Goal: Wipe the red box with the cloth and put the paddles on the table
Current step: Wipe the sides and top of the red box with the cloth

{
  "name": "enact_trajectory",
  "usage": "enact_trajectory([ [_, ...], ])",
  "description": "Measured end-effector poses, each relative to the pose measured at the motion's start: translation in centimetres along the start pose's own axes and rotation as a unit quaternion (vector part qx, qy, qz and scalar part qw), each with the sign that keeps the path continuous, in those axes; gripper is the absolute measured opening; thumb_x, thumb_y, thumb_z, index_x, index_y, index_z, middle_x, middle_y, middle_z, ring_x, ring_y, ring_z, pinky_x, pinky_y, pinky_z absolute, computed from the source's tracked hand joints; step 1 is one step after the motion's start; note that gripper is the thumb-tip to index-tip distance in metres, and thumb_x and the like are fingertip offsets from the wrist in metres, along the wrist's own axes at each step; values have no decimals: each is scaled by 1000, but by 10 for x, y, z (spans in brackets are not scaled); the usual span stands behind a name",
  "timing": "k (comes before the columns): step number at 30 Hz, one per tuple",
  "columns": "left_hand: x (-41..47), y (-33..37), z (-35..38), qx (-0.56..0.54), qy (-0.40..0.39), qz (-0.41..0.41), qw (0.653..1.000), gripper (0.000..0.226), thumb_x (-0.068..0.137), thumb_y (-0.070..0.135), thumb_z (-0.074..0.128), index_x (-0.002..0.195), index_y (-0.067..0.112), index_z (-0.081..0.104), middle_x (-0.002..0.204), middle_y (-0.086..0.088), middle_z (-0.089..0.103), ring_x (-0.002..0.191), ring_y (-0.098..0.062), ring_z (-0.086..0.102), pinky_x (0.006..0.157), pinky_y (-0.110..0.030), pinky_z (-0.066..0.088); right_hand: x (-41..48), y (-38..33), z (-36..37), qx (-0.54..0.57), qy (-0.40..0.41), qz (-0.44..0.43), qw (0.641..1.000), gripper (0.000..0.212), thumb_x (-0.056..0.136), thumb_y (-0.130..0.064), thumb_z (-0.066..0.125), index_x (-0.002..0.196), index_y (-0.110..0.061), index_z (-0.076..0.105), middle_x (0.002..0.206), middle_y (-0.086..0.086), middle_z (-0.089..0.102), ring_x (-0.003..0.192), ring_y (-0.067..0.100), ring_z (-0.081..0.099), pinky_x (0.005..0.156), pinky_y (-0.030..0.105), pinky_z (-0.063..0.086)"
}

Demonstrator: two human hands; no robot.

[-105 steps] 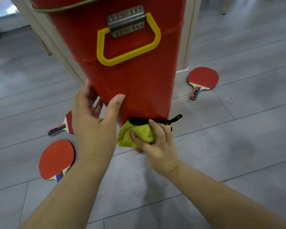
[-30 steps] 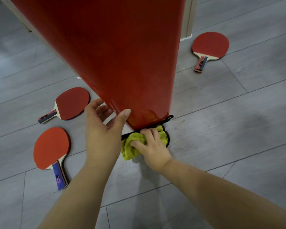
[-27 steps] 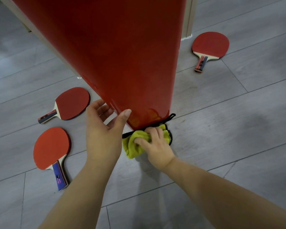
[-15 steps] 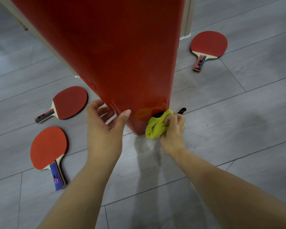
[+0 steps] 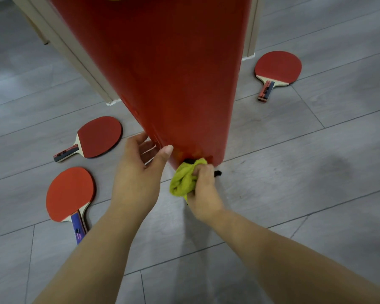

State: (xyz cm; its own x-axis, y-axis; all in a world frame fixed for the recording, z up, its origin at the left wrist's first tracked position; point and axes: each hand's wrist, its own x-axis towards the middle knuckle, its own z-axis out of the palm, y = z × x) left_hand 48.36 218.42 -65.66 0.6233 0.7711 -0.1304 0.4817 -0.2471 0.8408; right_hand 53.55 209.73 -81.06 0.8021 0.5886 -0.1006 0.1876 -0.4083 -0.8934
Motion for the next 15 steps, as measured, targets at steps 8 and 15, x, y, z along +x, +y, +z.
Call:
enact_trajectory([
  [8, -12, 8, -13, 59, -42, 11, 997, 46, 90, 34, 56, 133, 24, 43, 116, 13, 54, 86, 8, 54, 66, -10, 39, -12, -16, -37, -73, -86, -82, 990, 45, 76, 5, 54, 117, -12, 48, 118, 8, 38, 102, 29, 45, 85, 39, 45],
  [15, -17, 31, -47, 128, -97, 39, 986, 29, 88, 34, 59, 116, 28, 55, 99, 20, 57, 85, 6, 54, 63, -11, 38, -15, -44, -123, -247, -165, -75, 952, 53, 84, -10, 53, 135, -24, 45, 128, 8, 41, 107, 32, 51, 84, 36, 45],
])
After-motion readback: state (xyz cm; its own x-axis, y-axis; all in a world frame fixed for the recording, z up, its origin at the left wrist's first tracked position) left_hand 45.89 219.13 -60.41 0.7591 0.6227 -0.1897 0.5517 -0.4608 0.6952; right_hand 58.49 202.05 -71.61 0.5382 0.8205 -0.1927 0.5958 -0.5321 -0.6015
